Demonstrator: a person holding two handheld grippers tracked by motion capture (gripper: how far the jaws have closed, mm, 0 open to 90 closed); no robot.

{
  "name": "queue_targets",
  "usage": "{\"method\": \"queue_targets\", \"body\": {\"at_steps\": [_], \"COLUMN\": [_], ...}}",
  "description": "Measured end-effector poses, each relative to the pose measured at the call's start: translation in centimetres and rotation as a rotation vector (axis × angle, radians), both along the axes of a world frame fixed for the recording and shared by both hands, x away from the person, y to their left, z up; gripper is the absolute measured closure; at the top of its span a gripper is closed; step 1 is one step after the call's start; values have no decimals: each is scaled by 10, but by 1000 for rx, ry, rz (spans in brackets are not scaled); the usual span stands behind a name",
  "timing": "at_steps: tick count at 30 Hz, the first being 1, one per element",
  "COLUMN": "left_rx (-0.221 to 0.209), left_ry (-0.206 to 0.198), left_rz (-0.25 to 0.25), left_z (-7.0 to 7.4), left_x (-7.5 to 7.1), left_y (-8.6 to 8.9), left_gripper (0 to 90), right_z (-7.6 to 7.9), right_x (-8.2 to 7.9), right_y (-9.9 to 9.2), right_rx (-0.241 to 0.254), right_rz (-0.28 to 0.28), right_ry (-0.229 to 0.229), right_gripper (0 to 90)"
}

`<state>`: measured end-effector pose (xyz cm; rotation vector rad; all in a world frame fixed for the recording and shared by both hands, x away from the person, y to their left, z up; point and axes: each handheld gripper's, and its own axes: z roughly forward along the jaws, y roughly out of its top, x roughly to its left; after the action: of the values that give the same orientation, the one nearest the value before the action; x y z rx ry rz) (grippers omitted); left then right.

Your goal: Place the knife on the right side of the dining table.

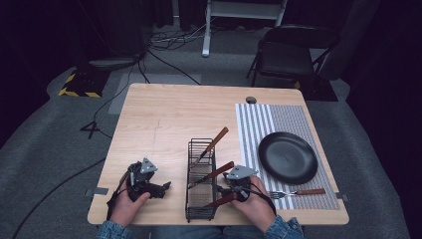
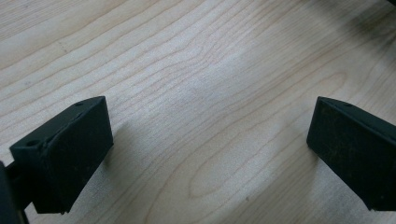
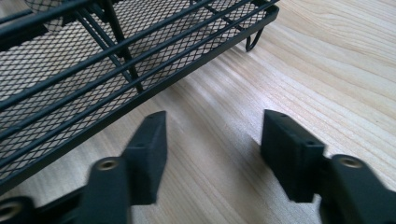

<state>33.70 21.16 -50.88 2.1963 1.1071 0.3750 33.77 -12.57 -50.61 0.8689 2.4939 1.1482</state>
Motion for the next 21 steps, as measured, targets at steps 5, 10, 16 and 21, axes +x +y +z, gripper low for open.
{"method": "queue_targets", "body": {"at_steps": [5,10,16,21], "left_rx": [0,1,0,0], "left_ry": [0,-1,0,0], "left_rz": [0,0,0,0], "left_z": [0,0,0,0], "left_x": [0,0,0,0], "left_y": [0,0,0,0], "left_gripper": [5,5,5,5], "right_z": [6,32,58,80], "right_x": [6,14,25,37], "right_y": [-10,-21,-32,-37], "right_rx": [59,104,140,126], "right_rz": [-30,-56,-74,-61], "right_ry": [66,64,64,59], "right_gripper": [549,573,562,541]}}
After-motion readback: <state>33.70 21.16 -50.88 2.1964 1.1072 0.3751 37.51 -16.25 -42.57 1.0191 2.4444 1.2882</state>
